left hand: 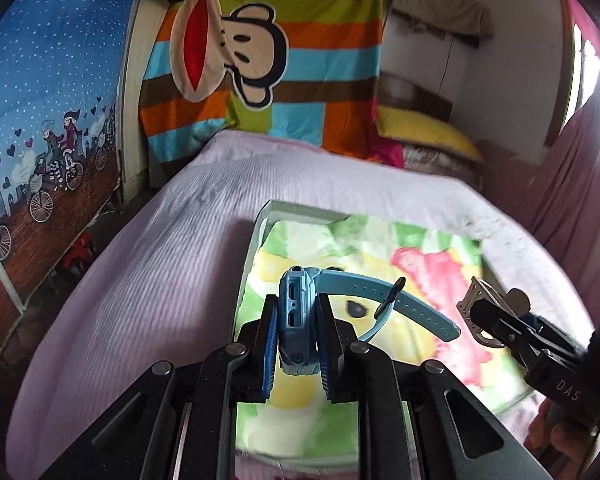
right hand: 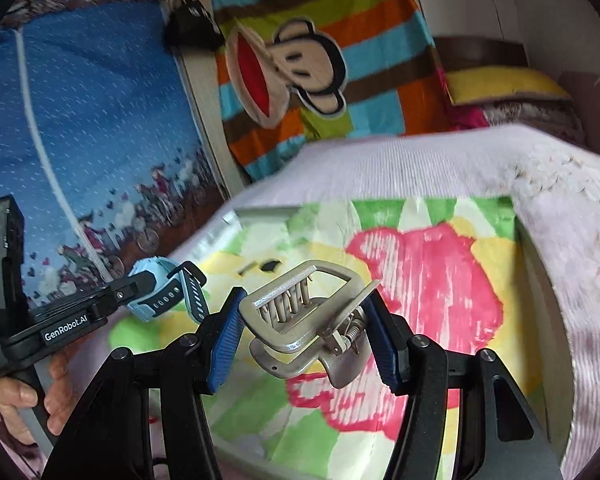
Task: Organize jewelry
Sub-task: 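Carry the watch with the left tool while the right tool carries the clip over the tray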
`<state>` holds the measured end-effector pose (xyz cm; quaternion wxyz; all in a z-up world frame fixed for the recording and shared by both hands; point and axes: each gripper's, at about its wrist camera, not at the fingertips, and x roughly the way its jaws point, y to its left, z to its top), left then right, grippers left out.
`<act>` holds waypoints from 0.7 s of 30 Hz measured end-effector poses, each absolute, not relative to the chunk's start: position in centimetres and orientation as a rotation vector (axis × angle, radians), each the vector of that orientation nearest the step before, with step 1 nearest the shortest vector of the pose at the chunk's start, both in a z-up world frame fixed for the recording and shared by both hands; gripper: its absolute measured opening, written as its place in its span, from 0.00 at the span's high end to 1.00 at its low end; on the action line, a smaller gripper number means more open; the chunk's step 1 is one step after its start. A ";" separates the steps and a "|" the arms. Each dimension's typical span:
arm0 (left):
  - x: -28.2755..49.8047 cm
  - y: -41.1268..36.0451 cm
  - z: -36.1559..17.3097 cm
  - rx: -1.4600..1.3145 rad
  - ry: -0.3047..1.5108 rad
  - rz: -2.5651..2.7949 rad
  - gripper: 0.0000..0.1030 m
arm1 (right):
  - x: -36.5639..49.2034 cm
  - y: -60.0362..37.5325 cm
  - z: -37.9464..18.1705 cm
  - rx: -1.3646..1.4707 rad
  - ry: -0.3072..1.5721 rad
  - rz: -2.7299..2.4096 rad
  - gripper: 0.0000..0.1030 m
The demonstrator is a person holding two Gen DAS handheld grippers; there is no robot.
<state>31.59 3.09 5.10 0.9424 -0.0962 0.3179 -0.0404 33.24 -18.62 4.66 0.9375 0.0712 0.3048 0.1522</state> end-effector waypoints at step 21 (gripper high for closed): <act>32.4 1.3 2.7 -0.136 0.745 -0.086 0.80 | 34.2 -18.4 0.1 0.121 0.754 0.318 0.48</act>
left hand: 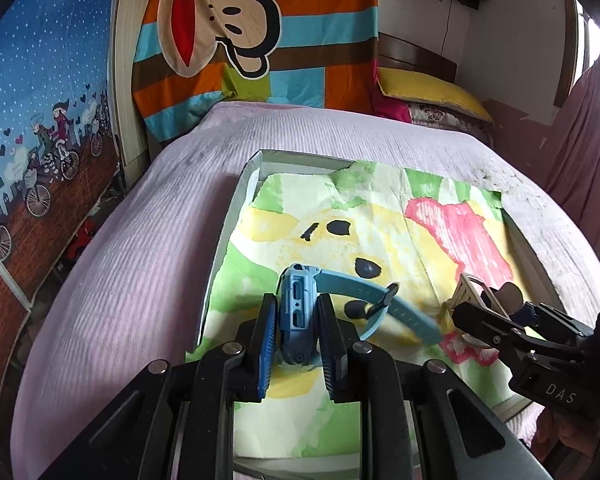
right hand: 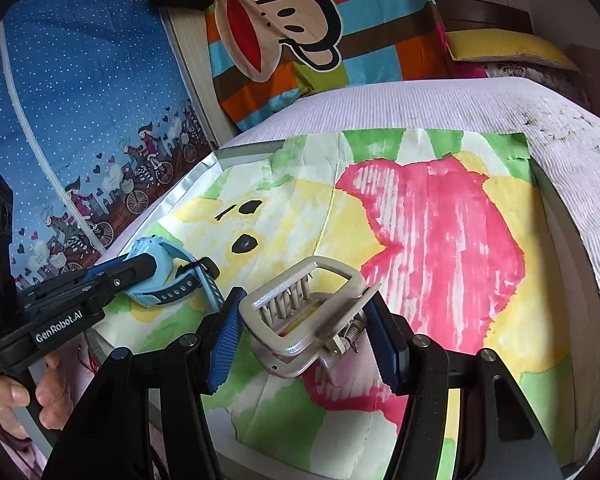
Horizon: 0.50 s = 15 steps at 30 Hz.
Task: Organize jewelry
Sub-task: 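Open the left tool to drop the watch while the right tool releases the clip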
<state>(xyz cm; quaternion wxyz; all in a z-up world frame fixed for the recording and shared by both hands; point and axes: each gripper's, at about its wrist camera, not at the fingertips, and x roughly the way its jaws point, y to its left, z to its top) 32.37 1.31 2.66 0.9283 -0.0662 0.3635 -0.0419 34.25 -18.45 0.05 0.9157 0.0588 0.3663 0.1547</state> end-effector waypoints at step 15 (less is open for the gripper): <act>24.3 2.2 5.2 -0.187 0.479 -0.059 0.24 | 24.7 -20.9 4.8 0.064 0.427 0.290 0.08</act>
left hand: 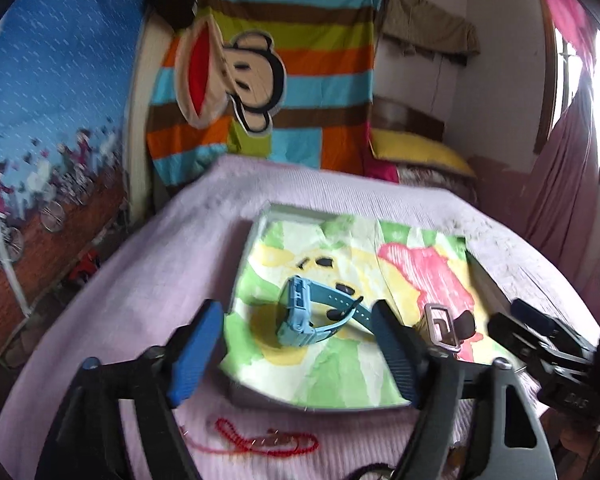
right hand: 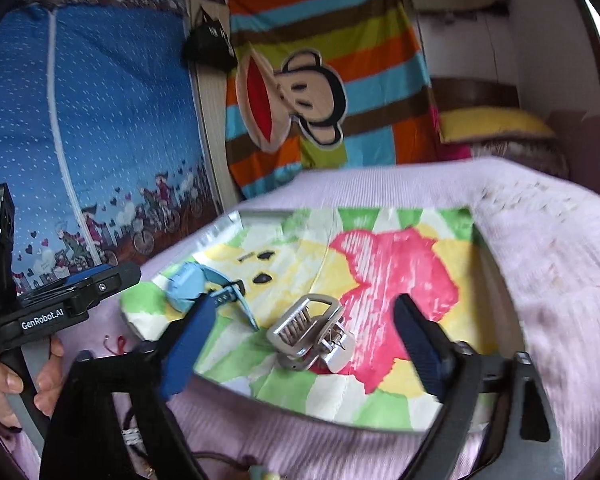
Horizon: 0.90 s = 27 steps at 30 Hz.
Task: Organize jewelry
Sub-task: 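Open the left tool to drop the watch while the right tool releases the clip, then move both tools back toward the remaining jewelry on the bedspread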
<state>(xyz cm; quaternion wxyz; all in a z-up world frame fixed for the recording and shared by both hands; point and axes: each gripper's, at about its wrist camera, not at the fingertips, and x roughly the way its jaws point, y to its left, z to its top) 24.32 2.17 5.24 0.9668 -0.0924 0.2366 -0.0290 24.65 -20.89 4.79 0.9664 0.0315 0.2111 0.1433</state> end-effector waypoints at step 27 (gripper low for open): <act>11.2 2.0 3.2 -0.169 0.313 -0.101 0.00 | 9.4 -24.3 5.2 0.013 0.233 0.232 0.01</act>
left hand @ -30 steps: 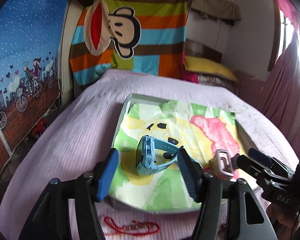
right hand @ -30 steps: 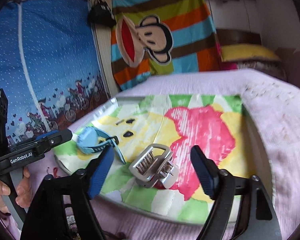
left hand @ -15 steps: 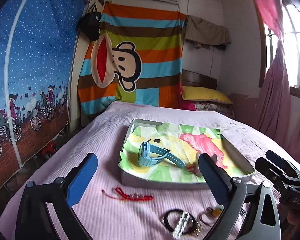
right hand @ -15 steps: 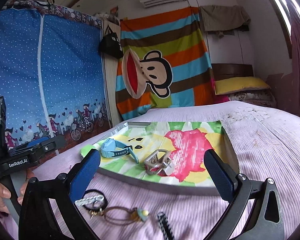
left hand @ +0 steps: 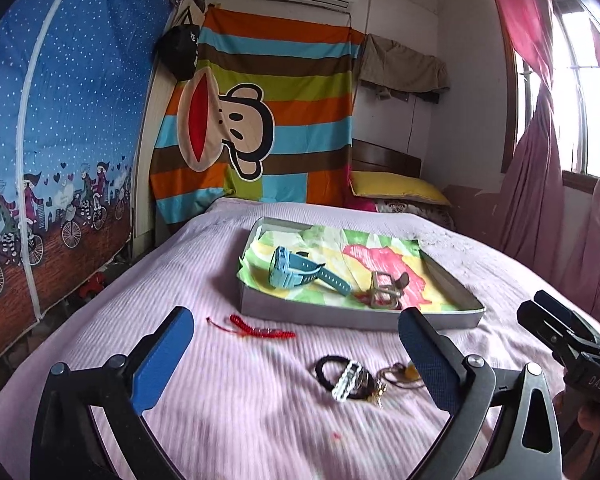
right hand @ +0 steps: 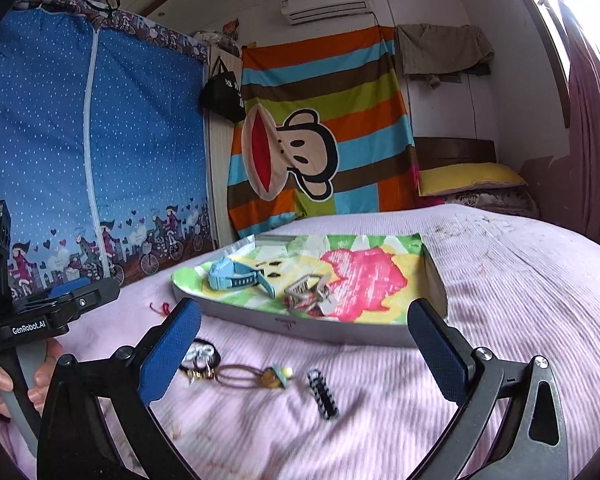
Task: Organize jewelry
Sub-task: 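Move both tools back toward the remaining jewelry on the bedspread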
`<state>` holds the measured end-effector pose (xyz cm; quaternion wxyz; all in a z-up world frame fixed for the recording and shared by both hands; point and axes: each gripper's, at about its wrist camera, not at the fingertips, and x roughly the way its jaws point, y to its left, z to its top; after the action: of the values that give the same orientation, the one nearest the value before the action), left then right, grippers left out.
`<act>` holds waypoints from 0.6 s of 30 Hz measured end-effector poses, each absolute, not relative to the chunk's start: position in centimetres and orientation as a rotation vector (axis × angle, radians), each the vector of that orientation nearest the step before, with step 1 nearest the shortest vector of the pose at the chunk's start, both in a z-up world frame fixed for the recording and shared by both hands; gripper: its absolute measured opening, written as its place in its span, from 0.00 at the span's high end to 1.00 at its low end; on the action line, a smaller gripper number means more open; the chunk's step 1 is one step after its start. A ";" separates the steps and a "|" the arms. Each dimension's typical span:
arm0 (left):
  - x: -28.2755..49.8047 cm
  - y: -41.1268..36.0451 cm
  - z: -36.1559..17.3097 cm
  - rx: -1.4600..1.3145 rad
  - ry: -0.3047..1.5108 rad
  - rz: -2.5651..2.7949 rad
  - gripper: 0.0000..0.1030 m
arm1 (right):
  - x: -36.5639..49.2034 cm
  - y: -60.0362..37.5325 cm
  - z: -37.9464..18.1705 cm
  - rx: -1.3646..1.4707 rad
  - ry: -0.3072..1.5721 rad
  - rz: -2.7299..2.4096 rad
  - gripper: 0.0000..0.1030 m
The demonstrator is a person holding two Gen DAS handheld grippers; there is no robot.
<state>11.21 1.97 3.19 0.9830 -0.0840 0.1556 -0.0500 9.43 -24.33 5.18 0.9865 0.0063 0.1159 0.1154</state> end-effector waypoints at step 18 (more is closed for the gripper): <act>11.6 0.6 -0.2 -0.085 0.450 -0.192 0.00 | 11.3 -24.0 2.4 -0.048 0.404 0.223 0.01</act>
<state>11.57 0.56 -0.18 0.9694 -0.0421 0.2226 -0.0950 11.27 -23.99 2.38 0.9732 -0.0237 0.2002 0.1105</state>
